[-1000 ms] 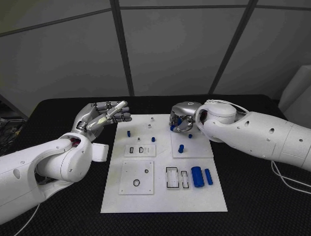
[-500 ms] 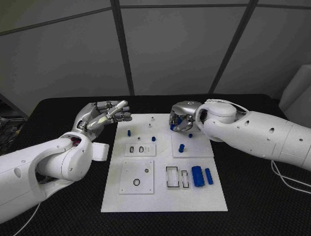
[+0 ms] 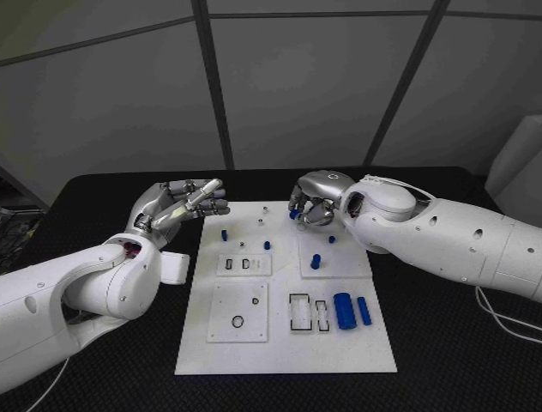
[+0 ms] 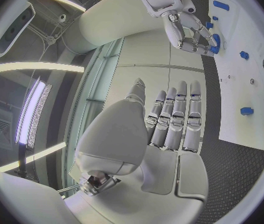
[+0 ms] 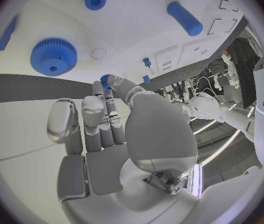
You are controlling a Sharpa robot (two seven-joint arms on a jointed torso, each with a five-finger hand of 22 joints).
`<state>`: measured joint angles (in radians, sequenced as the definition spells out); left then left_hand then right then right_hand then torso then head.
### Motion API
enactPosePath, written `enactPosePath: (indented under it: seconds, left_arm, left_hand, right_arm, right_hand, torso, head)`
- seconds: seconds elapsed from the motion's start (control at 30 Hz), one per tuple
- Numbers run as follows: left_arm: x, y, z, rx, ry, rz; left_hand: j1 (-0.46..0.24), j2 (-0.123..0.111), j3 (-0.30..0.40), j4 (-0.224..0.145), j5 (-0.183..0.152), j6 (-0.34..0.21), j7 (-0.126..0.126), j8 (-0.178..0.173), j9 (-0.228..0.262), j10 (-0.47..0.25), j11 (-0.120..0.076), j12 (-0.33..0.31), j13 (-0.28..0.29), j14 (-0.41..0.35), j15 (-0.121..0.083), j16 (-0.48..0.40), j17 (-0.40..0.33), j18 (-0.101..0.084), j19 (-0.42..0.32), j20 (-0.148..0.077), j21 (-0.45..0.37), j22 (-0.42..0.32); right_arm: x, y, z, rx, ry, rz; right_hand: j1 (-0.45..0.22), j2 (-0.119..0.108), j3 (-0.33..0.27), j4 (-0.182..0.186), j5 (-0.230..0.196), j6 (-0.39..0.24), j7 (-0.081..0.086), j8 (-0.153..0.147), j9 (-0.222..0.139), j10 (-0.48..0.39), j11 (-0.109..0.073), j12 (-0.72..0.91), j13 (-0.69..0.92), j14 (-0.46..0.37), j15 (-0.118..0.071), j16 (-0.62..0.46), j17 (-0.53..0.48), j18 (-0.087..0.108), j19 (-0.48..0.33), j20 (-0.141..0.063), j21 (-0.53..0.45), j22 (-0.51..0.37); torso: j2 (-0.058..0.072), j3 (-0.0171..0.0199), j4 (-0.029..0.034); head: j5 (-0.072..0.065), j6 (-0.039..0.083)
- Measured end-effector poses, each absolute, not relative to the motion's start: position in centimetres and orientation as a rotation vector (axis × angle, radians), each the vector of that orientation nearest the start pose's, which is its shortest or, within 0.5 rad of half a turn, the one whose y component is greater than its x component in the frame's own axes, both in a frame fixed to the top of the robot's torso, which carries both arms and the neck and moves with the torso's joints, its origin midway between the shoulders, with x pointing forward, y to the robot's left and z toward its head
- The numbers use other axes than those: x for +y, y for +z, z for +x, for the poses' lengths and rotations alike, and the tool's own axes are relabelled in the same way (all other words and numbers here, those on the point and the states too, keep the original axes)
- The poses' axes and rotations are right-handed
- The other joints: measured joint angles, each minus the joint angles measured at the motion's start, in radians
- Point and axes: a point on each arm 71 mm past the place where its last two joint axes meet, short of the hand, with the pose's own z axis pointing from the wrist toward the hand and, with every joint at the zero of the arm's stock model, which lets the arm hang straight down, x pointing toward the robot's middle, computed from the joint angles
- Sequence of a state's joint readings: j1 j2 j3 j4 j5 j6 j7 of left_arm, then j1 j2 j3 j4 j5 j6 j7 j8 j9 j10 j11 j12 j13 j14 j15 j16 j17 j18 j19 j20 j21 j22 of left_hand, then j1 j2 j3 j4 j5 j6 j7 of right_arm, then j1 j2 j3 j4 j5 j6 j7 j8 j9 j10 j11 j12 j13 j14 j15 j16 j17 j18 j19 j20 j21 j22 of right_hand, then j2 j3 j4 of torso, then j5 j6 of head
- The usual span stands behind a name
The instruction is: Assemble the parts on the task board
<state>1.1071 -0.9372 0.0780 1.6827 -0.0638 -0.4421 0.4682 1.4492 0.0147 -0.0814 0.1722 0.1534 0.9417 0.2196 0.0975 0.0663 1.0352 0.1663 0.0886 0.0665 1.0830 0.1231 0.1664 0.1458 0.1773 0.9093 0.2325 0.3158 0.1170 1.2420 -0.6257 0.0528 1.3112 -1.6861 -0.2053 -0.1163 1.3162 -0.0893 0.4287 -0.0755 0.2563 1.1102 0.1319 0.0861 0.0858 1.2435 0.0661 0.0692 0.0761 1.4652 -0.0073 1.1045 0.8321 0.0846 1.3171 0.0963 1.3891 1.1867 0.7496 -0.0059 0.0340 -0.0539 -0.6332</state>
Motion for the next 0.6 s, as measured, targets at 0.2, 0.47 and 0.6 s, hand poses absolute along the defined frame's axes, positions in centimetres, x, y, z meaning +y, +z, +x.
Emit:
enactPosePath:
  seconds: [0.2,0.47,0.6]
  left_arm:
    - [21.8,-15.9,46.2,1.265,-1.549,-1.071]
    - [21.6,-16.0,46.2,1.268,-1.553,-1.071]
    - [21.5,-16.0,46.2,1.270,-1.557,-1.071]
  left_hand:
    - [0.000,0.000,0.000,0.000,0.000,0.000,0.000,0.000,0.000,0.000,0.000,0.000,0.000,0.000,0.000,0.000,0.000,0.000,0.000,0.000,0.000,0.000]
    - [0.000,0.000,0.000,0.000,0.000,0.000,0.000,0.000,0.000,0.000,0.000,0.000,0.000,0.000,0.000,-0.004,0.000,0.000,0.000,0.000,0.000,0.000]
    - [0.000,0.000,0.000,0.000,0.000,0.000,0.000,0.000,0.000,0.000,0.000,0.000,0.000,0.000,0.000,-0.004,0.000,0.000,0.000,0.000,0.000,0.000]
  right_arm:
    - [-13.7,-14.4,54.3,1.515,0.525,-0.333]
    - [-11.8,-14.4,55.0,1.484,0.540,-0.319]
    - [-11.0,-14.6,55.3,1.482,0.543,-0.319]
  right_hand:
    - [0.000,0.000,0.005,0.000,-0.002,0.000,0.000,-0.001,0.000,0.000,0.000,0.000,0.000,0.000,0.000,0.005,0.001,0.000,0.000,0.000,0.000,0.002]
    - [0.002,0.002,0.005,0.000,-0.004,0.003,0.003,-0.003,0.001,0.000,0.000,0.000,0.000,0.000,0.000,0.009,0.006,0.000,0.000,0.000,0.001,0.004]
    - [0.002,0.002,0.006,0.002,-0.007,0.003,0.003,-0.003,0.001,0.000,0.000,0.000,0.000,0.000,0.000,0.011,0.007,0.000,0.000,0.000,0.004,0.004]
  torso:
    - [0.002,-0.0001,0.0016]
    - [0.003,-0.0007,0.0030]
    - [0.004,-0.0008,0.0040]
  head:
    - [0.000,0.002]
    - [0.002,0.002]
    - [0.005,-0.001]
